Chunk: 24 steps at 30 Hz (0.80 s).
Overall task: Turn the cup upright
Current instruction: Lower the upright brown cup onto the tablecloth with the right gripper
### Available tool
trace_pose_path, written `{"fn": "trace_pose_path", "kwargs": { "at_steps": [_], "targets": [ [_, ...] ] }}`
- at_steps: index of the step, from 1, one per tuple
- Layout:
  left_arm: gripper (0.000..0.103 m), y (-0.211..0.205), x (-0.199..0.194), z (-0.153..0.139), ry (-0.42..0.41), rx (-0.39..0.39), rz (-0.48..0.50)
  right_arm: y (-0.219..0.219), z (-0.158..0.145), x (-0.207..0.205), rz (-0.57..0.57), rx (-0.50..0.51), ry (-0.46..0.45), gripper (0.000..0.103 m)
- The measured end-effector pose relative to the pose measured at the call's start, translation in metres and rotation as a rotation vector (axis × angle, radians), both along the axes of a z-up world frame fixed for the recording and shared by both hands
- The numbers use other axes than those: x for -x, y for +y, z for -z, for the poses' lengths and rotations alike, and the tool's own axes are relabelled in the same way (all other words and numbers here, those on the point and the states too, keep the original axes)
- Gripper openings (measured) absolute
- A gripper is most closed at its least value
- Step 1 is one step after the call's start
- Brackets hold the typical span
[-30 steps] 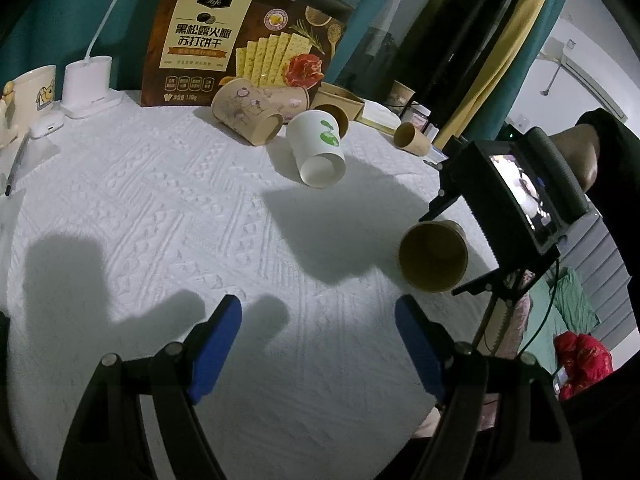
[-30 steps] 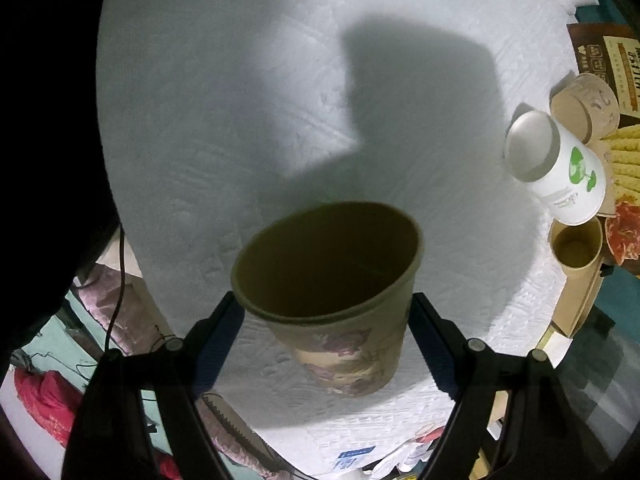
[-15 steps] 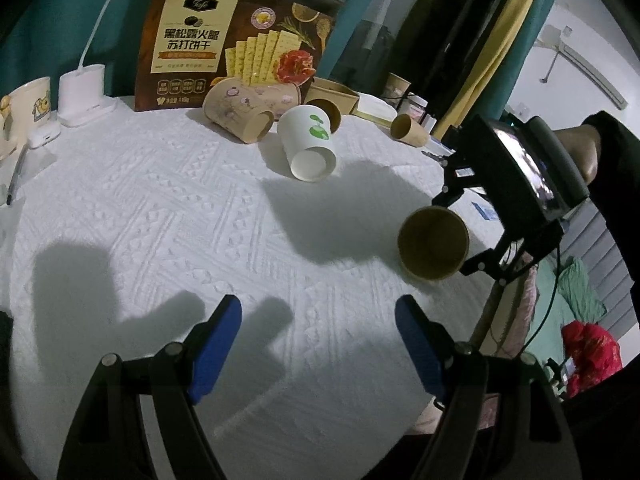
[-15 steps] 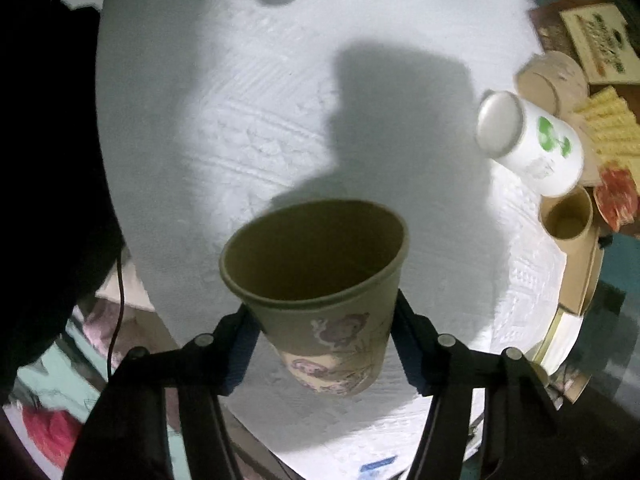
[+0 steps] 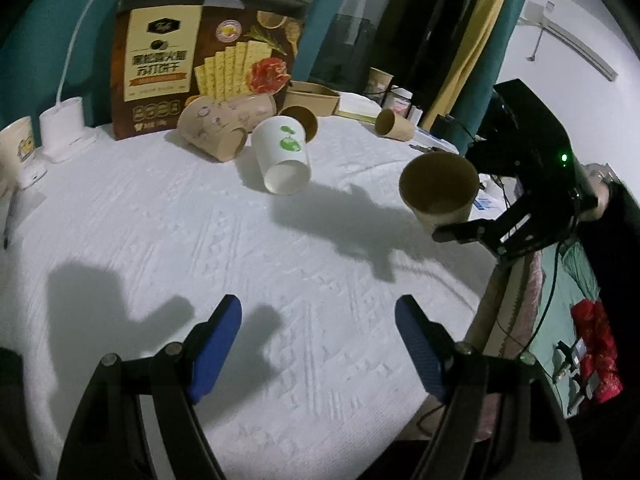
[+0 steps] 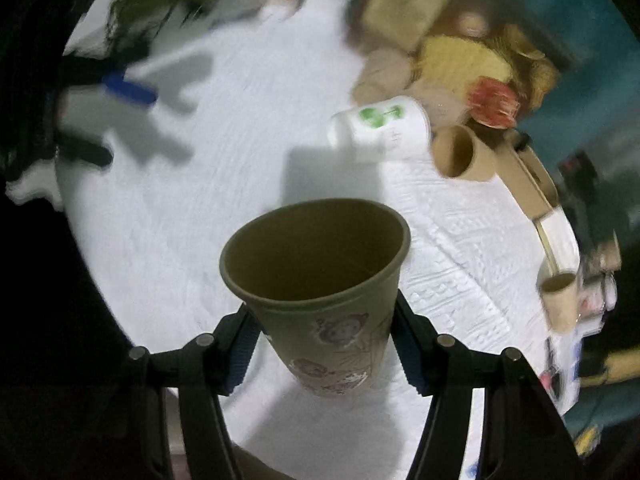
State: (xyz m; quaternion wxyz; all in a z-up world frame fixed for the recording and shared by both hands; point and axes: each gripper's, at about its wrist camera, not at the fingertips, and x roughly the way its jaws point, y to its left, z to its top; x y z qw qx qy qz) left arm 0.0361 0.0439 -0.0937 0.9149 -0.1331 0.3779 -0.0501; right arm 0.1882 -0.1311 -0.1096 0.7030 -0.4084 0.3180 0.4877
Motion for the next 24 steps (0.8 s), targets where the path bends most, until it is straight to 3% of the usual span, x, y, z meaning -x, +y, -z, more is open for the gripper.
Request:
{"fn": "trace_pose_path", "kwargs": {
  "at_steps": [8,14,19,24],
  "targets": [
    [0.079,-0.008,-0.012,-0.010,-0.011,-0.037,0.029,-0.017,0.001,-0.012,0.269,-0.406,0.115,0.059],
    [0.079,-0.004,-0.014,-0.010,-0.016,-0.041,0.021,-0.023,0.009,-0.015,0.462,-0.619,0.145,0.059],
    [0.079,0.000,-0.014,-0.006,0.003,-0.072,0.001,-0.027,0.018,-0.008,0.587,-0.719,0.119,0.059],
    [0.079,0.001,-0.015,-0.004,0.012,-0.094,-0.010,-0.029,0.029,0.002,0.655,-0.741,0.064,0.059]
  ]
}}
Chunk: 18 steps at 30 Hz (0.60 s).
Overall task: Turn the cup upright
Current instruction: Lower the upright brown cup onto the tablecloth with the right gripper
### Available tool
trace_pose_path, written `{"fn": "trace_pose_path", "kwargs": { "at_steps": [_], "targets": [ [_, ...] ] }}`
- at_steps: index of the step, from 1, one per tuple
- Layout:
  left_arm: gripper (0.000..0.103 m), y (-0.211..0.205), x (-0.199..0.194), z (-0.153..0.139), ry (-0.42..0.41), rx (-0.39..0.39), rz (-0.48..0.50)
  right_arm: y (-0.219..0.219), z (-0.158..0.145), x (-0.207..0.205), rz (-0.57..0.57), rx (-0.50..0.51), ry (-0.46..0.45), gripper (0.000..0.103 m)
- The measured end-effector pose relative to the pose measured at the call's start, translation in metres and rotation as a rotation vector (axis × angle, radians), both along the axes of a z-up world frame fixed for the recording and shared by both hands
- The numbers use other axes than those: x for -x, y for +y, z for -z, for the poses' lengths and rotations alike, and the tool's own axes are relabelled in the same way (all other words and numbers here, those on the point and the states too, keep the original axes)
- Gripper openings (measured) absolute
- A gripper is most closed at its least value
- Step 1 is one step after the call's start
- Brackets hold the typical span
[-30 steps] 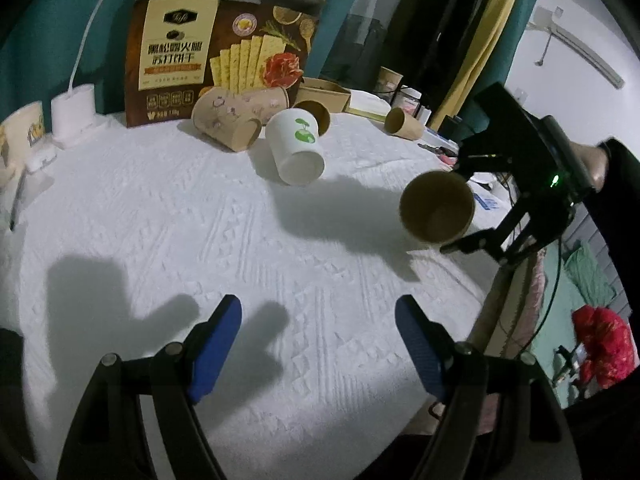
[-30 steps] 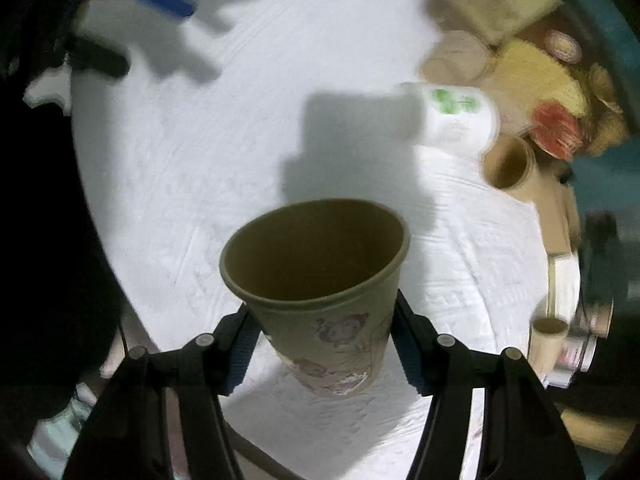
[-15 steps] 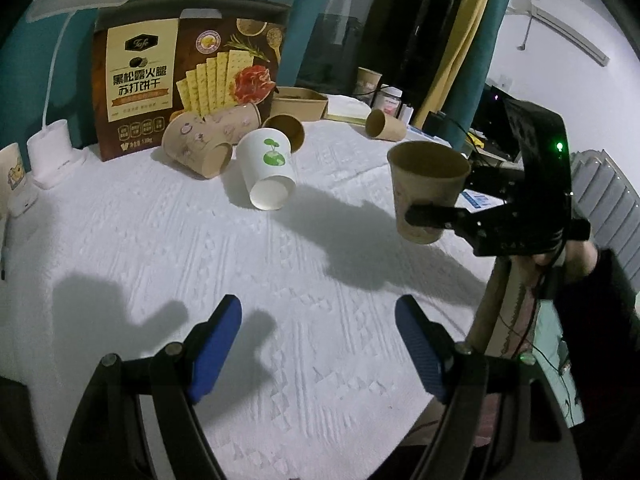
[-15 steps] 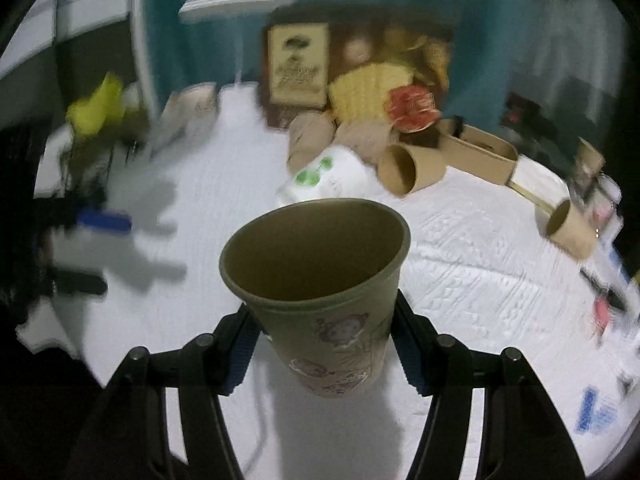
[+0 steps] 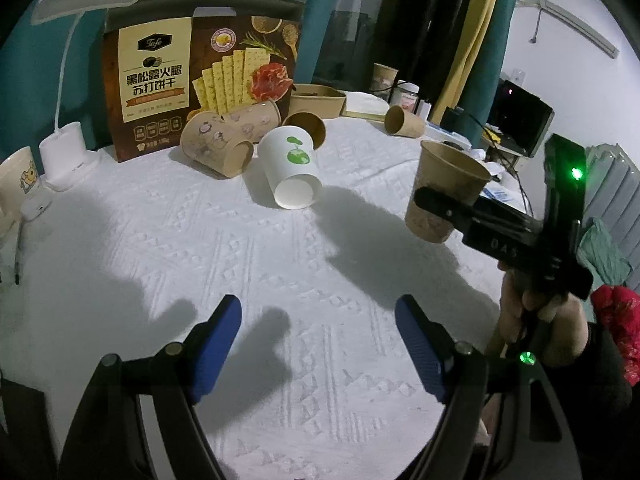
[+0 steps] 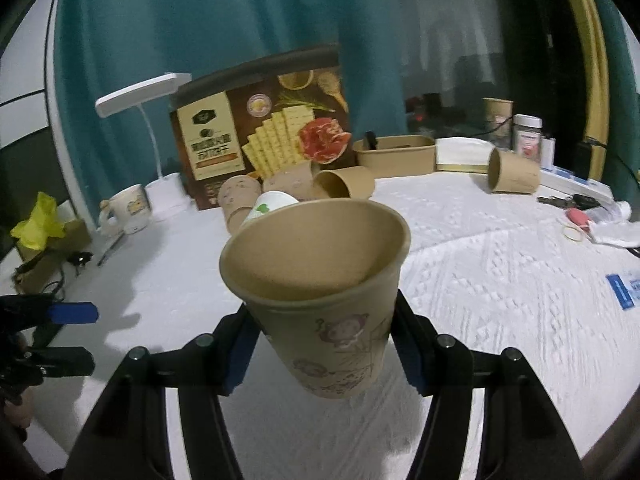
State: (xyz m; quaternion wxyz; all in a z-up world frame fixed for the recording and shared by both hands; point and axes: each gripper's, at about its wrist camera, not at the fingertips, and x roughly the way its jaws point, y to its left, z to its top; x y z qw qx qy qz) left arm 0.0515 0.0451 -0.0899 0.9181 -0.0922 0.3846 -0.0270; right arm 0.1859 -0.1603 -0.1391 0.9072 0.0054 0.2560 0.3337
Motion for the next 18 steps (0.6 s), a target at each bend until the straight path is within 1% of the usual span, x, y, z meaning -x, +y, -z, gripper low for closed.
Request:
{"fn": "trace_pose_path", "kwargs": {
  "at_steps": [2,6,9,18],
  "targets": [
    [0.079,-0.001,-0.001,0.002,0.009,-0.007,-0.002,-0.001,0.004,0.002,0.024,-0.006,-0.003,0.059],
    [0.079,-0.005,-0.001,0.005,0.020,-0.022,0.001,0.000,0.014,0.008,0.059,0.013,-0.002,0.059],
    [0.079,-0.007,-0.001,0.007,0.029,-0.038,0.003,0.000,0.019,0.011,0.071,0.026,0.000,0.059],
    [0.080,-0.013,-0.002,0.010,0.037,-0.043,0.013,-0.005,0.030,0.017,0.086,0.060,0.031,0.060]
  ]
}}
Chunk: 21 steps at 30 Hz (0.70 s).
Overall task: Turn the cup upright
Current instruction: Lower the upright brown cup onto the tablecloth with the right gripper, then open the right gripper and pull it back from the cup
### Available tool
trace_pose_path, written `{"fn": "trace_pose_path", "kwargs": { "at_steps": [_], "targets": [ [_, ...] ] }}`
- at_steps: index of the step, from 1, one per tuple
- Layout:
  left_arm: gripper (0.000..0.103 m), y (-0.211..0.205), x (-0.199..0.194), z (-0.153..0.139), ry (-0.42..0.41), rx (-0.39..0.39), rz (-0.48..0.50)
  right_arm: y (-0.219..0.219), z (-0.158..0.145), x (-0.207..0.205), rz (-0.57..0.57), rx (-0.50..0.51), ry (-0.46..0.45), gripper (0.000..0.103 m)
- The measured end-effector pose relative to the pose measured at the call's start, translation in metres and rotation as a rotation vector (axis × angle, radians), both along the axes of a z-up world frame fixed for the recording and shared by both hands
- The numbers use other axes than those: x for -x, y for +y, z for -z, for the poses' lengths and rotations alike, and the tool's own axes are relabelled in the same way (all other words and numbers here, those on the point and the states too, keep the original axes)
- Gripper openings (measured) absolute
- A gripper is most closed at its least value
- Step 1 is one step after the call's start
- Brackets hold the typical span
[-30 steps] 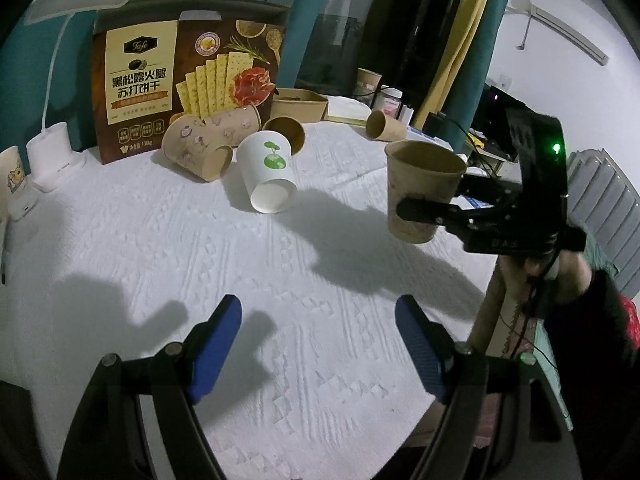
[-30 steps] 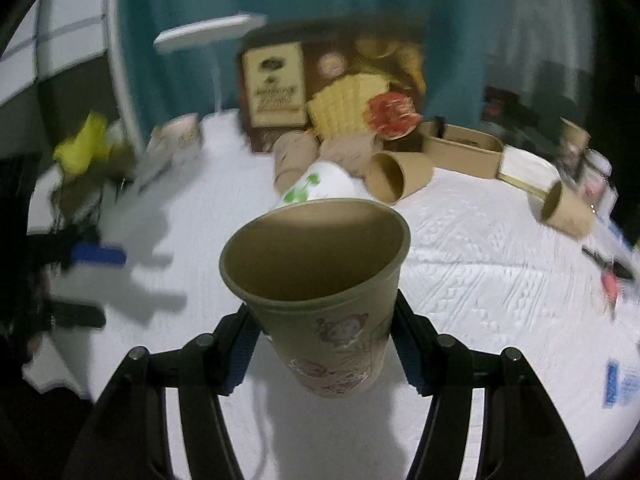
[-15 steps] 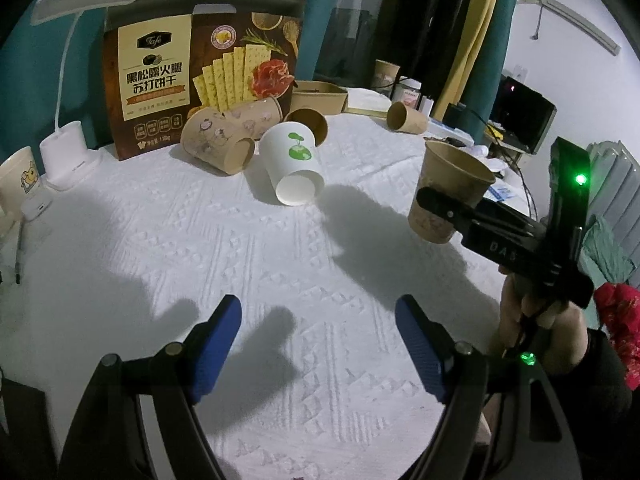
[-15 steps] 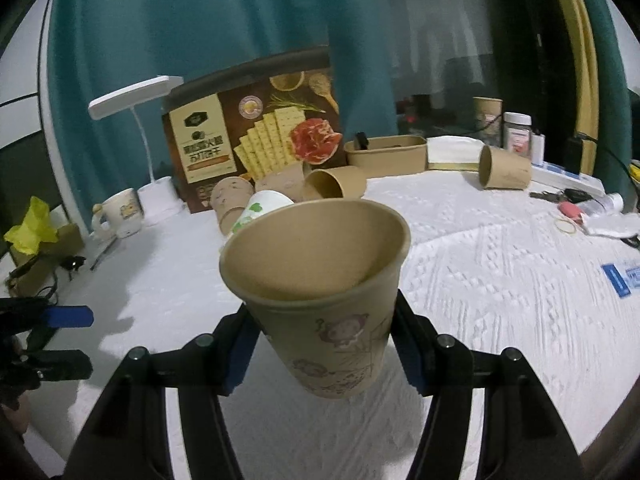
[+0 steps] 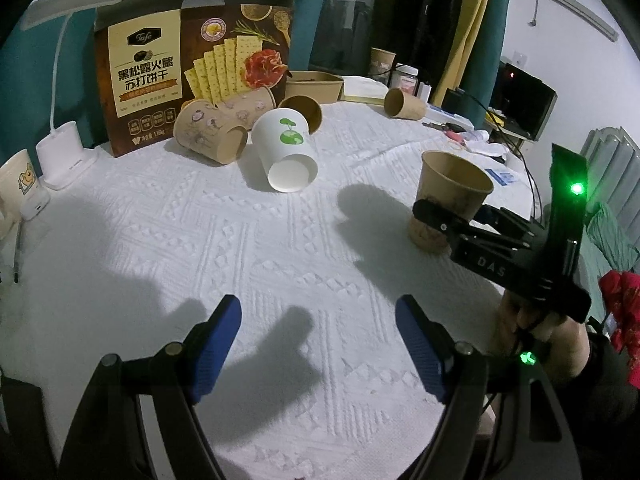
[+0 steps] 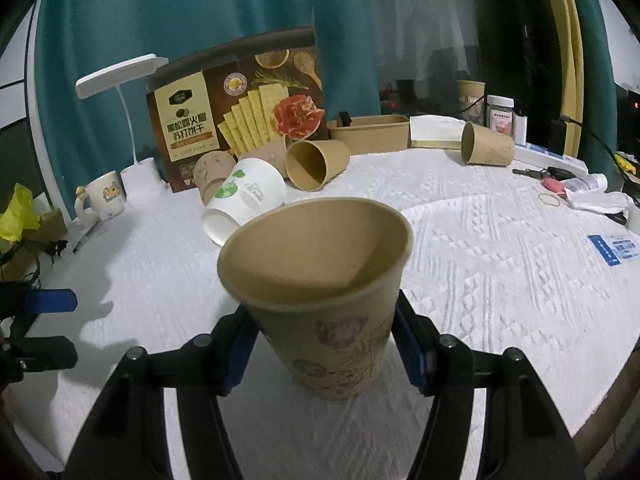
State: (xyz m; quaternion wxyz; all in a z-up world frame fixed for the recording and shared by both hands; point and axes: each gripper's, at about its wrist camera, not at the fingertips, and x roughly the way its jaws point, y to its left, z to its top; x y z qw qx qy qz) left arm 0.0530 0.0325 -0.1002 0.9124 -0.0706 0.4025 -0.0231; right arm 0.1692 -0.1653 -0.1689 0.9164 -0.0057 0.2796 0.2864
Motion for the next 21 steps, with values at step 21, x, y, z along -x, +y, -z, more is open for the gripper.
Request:
{"fn": "trace_pose_path", "kwargs": {
  "at_steps": [21],
  "targets": [
    [0.080,-0.016,0.024,-0.006,-0.019,-0.035,0.021,-0.026,0.017,0.049,0.023,0.013,0.083,0.068]
  ]
}}
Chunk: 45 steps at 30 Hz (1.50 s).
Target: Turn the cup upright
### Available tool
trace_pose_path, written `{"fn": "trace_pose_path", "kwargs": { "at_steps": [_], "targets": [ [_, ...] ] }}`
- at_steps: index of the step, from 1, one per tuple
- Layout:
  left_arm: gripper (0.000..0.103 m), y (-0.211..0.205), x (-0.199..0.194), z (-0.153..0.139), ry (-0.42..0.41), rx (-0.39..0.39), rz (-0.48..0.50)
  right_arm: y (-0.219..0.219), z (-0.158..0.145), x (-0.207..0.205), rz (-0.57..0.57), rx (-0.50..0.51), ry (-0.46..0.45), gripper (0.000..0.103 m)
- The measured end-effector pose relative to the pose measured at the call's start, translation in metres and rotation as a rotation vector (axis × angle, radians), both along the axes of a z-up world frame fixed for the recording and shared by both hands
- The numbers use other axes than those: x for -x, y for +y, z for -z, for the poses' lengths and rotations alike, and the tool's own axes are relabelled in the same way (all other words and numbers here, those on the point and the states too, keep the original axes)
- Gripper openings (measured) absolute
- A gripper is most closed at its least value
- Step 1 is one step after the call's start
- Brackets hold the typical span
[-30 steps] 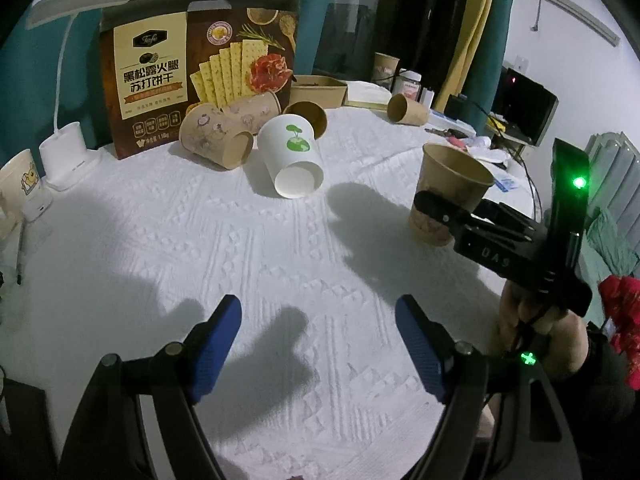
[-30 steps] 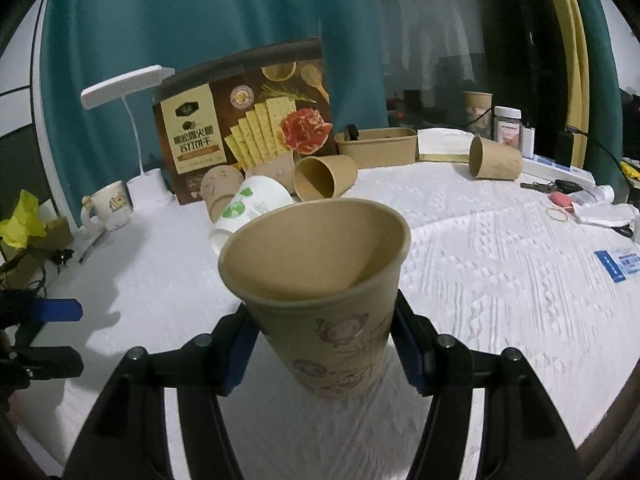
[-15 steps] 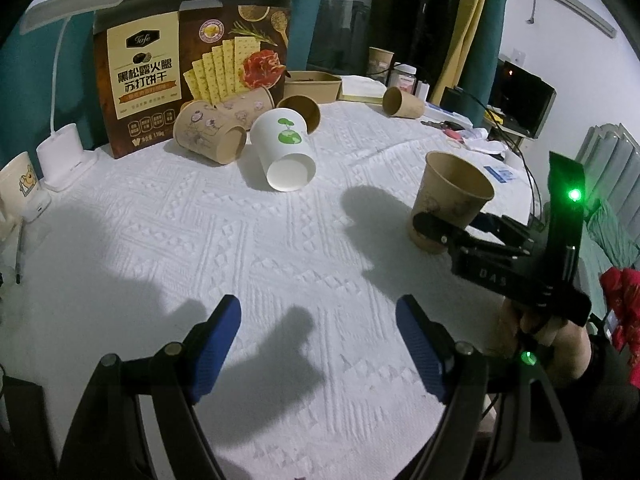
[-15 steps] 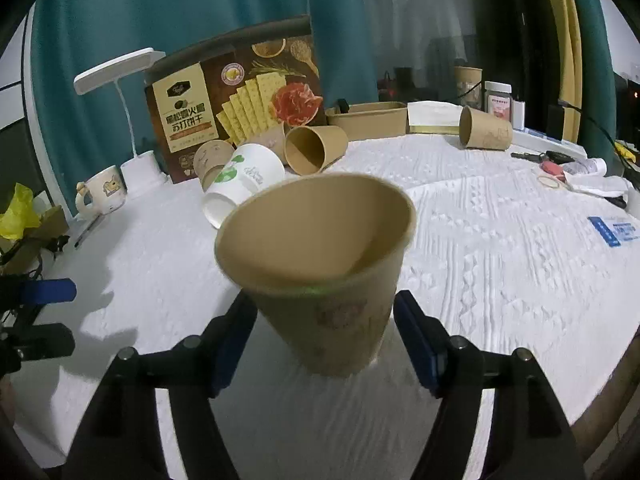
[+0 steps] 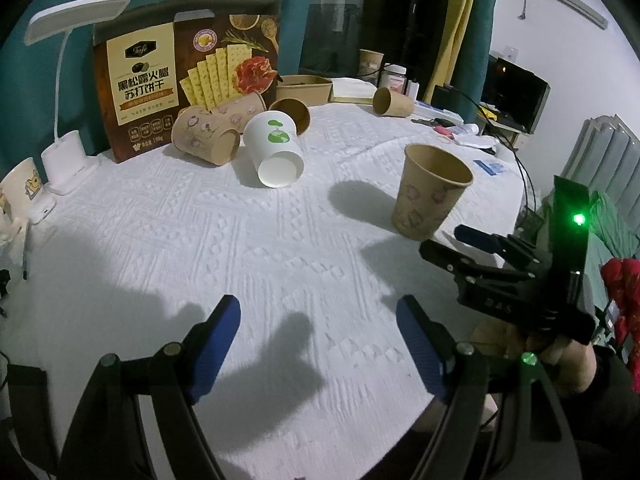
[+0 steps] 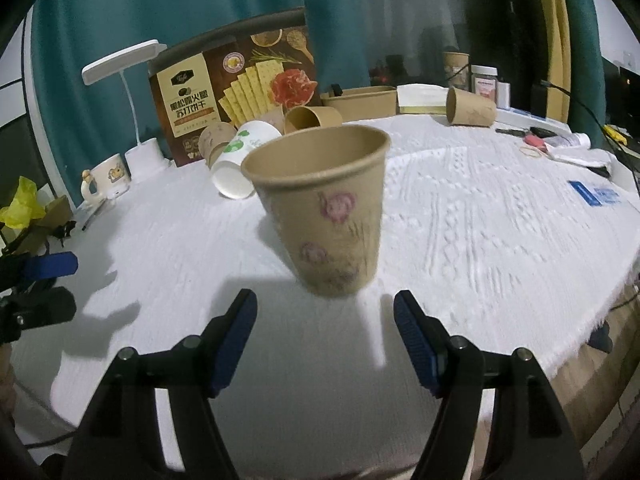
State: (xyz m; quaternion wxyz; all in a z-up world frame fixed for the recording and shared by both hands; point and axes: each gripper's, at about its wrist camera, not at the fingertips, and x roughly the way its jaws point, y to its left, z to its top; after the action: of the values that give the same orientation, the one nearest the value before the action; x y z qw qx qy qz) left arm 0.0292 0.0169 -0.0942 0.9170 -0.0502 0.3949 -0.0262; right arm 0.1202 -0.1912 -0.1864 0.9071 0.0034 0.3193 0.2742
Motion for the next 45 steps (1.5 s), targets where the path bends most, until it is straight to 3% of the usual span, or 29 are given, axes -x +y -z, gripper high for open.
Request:
{"fn": "trace_pose_path", "kwargs": {
  "at_steps": [11,15,29,42,45],
  "targets": [
    [0.081,-0.021,0.019,-0.005,-0.029,-0.036,0.050,-0.039,-0.006,0.034,0.073,0.005,0.012,0.068],
    [0.086,-0.028,0.026,-0.013,-0.070,-0.061,0.069,-0.055,-0.019,0.046,0.110,0.005,-0.003,0.068],
    [0.088,-0.056,0.051,-0.060,-0.260,-0.140,0.127,-0.097,-0.102,0.091,0.209,0.020,-0.156,0.068],
    [0.088,-0.056,0.078,-0.121,-0.471,-0.112,0.124,-0.107,-0.181,0.140,0.223,0.008,-0.339,0.068],
    [0.093,-0.050,0.084,-0.128,-0.509,-0.093,0.096,-0.104,-0.189,0.147,0.217,-0.001,-0.354,0.068]
  ]
}}
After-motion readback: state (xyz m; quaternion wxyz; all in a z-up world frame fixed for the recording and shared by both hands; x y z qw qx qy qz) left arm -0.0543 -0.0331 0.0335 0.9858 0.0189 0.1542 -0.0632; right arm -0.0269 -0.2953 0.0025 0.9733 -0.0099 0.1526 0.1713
